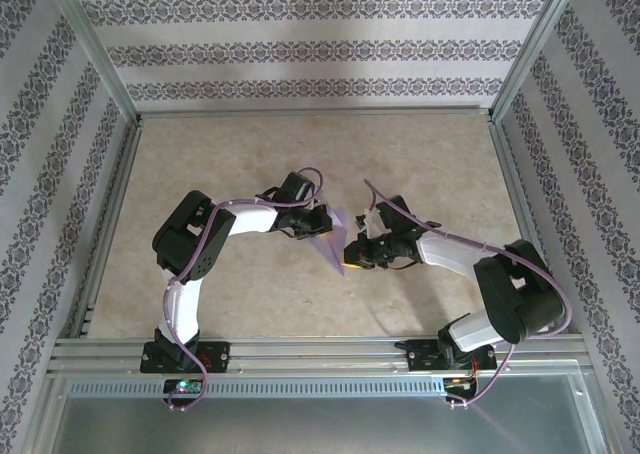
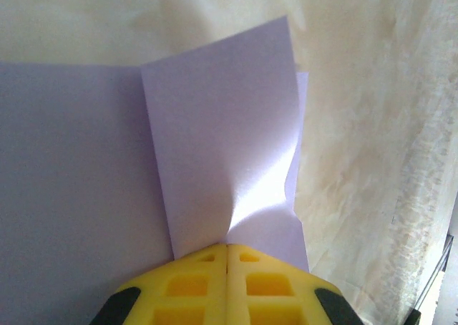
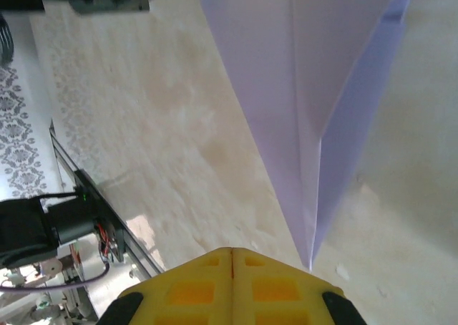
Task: Fold a paper plane with a square sheet of paper (fold left side to right side)
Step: Fourth fold the wing at the center of the table.
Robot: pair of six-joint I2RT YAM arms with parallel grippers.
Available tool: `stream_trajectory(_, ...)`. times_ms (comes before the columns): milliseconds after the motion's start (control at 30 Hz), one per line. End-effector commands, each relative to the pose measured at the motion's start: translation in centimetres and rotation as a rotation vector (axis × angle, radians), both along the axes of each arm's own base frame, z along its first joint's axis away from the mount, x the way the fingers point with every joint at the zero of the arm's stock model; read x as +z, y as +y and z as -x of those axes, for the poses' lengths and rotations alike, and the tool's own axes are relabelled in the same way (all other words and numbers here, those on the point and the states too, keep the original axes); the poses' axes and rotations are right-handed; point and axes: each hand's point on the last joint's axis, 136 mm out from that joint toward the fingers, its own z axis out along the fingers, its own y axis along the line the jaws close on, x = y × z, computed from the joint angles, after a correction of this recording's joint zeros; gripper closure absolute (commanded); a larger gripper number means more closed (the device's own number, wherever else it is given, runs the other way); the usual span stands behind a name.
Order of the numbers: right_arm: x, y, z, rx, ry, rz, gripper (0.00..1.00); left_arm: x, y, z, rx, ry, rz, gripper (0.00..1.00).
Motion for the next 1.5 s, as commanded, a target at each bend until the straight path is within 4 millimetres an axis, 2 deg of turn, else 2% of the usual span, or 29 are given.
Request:
stream_trajectory(0, -0.4, 0.7, -1.9, -0.018, -0.025, 0.018, 0.98, -4.8, 2.4, 2.1, 0.016, 0.097, -0.148, 0.96)
stream_trajectory(100, -1.1, 0.8, -3.2, -0.035, -0.040, 0.045, 0.98, -4.7, 2.3, 2.0, 0.019, 0.096, -0.147, 0.96)
stream_trajectory(200, -2.2, 0.7, -3.5, -0.040, -0.026, 0.073, 0.98, -4.7, 2.3, 2.0, 0.015, 0.096, -0.147, 0.96)
stream_trajectory(667, -6.8, -1.2, -1.6, -0.016, 0.050, 0.223, 0.98, -3.7, 2.0, 1.6, 0.017, 0.076, -0.132, 0.94)
stream_trajectory(800, -7.7, -1.7, -1.0, -0.003, 0.061, 0.273, 0.98, -1.7, 1.2, 0.9, 0.013, 0.035, -0.084, 0.87)
stream_trajectory(900, -8.5, -2.3, -0.5, 0.017, 0.067, 0.336, 1.00, 1.0, 0.4, 0.0, 0.014, -0.024, -0.021, 0.86)
stream_trajectory(1033, -9.2, -3.4, -0.1, 0.031, 0.060, 0.418, 1.00, 4.9, 0.4, -0.3, 0.025, -0.111, 0.027, 0.86)
stream_trajectory(1133, -9.4, -3.9, -0.1, 0.050, 0.050, 0.469, 1.00, 6.3, 0.7, 0.4, 0.033, -0.131, 0.056, 0.88)
stream_trajectory(1200, -9.5, -4.0, -0.2, 0.058, 0.047, 0.486, 1.00, 6.5, 0.8, 1.2, 0.037, -0.122, 0.080, 0.89)
stream_trajectory(1467, -9.8, -4.3, -0.1, 0.059, 0.047, 0.525, 1.00, 4.4, -0.6, 4.3, 0.003, -0.069, 0.105, 0.90)
